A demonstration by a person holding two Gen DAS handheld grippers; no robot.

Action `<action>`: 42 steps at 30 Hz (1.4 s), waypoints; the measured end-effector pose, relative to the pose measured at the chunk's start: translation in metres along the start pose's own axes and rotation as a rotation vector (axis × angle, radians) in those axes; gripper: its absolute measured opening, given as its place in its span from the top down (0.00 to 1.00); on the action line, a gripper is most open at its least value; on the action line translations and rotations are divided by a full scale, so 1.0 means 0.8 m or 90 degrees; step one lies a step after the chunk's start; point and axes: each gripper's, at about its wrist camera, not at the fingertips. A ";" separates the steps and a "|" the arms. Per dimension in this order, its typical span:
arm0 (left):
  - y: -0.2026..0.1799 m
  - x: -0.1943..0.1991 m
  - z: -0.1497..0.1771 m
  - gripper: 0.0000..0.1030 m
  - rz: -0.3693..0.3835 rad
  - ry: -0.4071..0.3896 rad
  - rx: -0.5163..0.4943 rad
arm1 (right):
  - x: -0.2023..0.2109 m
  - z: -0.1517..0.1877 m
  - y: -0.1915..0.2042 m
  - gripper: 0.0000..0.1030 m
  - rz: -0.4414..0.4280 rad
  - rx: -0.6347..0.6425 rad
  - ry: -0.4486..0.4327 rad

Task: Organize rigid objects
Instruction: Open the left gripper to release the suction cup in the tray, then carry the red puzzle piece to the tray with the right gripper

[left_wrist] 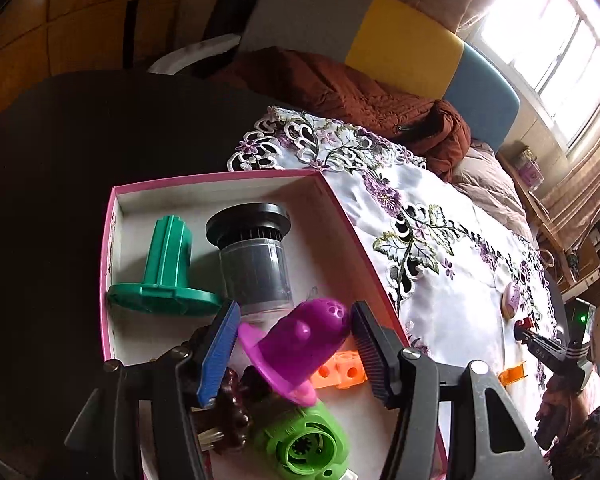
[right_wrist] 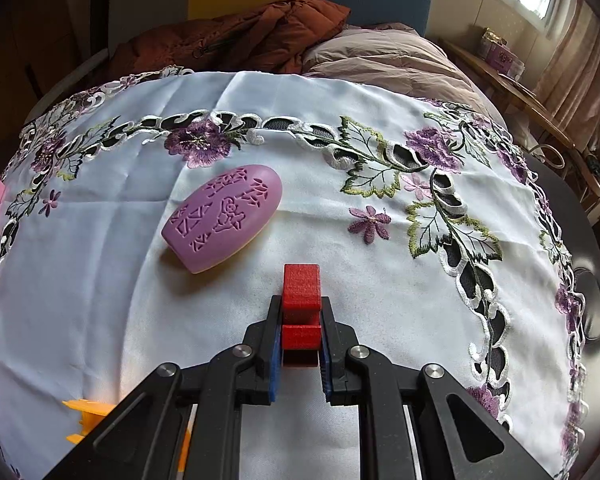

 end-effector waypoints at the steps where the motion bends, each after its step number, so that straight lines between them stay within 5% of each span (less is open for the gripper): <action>1: 0.000 0.001 0.001 0.44 0.000 -0.001 -0.001 | 0.000 0.000 0.000 0.85 0.000 0.000 0.000; 18: 0.006 0.079 0.044 0.44 -0.045 -0.106 -0.026 | 0.000 0.000 0.001 0.85 0.006 0.008 -0.001; 27: 0.010 0.094 0.082 0.44 -0.097 -0.109 -0.045 | 0.001 0.000 0.006 0.85 0.020 0.021 -0.003; 42: 0.015 0.107 0.100 0.44 -0.110 -0.114 -0.042 | 0.002 0.001 0.009 0.85 0.028 0.030 -0.005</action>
Point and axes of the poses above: each gripper's, at about its wrist camera, not at the fingertips, and x roughly against the way its jaws point, y to its left, z to its underside, and after that the axes turned 14 degrees about x, right-handed
